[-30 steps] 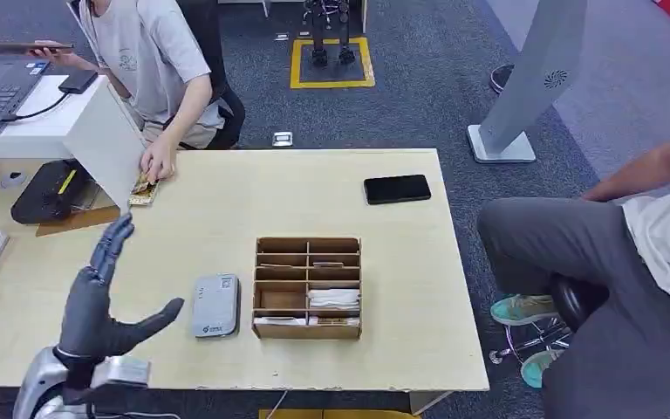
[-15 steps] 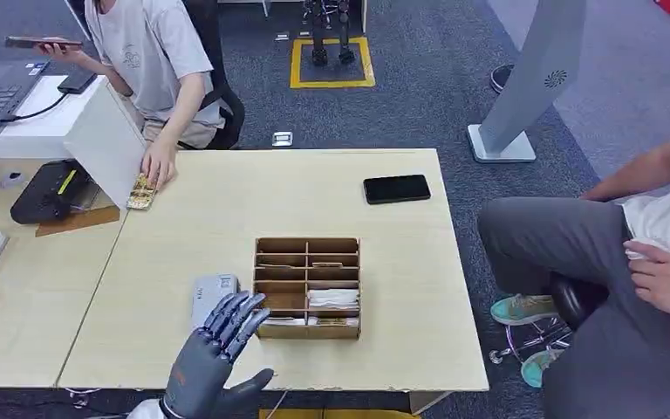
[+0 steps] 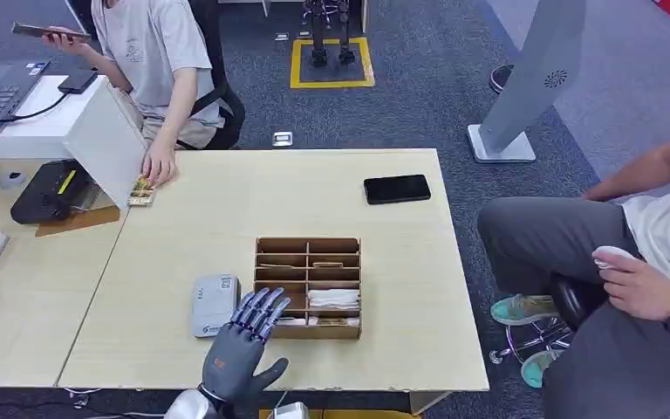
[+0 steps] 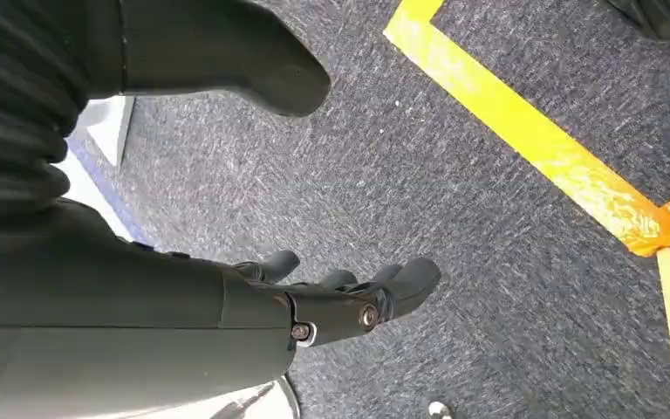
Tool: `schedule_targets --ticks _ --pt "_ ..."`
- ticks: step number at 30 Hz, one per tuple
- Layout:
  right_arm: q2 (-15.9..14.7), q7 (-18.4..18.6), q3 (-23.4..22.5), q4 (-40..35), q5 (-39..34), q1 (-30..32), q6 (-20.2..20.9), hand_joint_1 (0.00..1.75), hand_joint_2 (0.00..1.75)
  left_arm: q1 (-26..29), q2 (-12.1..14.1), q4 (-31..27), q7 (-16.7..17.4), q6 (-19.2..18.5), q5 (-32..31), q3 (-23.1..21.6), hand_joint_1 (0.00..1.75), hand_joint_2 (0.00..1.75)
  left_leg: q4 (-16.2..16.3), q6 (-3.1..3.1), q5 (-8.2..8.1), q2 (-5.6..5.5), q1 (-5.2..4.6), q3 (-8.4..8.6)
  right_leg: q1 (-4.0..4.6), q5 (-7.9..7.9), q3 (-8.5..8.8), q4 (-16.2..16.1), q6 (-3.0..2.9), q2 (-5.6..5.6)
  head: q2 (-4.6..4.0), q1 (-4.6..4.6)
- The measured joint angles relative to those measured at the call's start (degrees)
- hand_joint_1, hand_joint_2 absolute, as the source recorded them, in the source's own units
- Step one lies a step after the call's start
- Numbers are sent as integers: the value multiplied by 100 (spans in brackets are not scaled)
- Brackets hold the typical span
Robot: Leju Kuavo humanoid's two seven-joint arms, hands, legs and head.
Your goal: Pass the card to the sensor for recognition and then transmit it.
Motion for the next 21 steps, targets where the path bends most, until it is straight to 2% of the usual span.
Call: schedule_targets --ticks 9,13,21 --pt "2 11 9 0 2 -21 -2 0 175 -135 -170 452 41 57 28 0 0 175 0 0 0 0 1 -1 1 -1 -1 0 0 0 0 -2" --pt "2 11 20 0 7 -18 -4 0 175 -146 -225 544 168 87 37 42 0 175 0 0 0 0 0 -1 0 -1 -1 0 0 0 0 -2" --pt "33 11 24 0 13 5 -83 0 175 -147 -413 553 -46 107 136 431 0 175 0 0 0 0 0 0 0 -1 -1 0 0 0 0 -2"
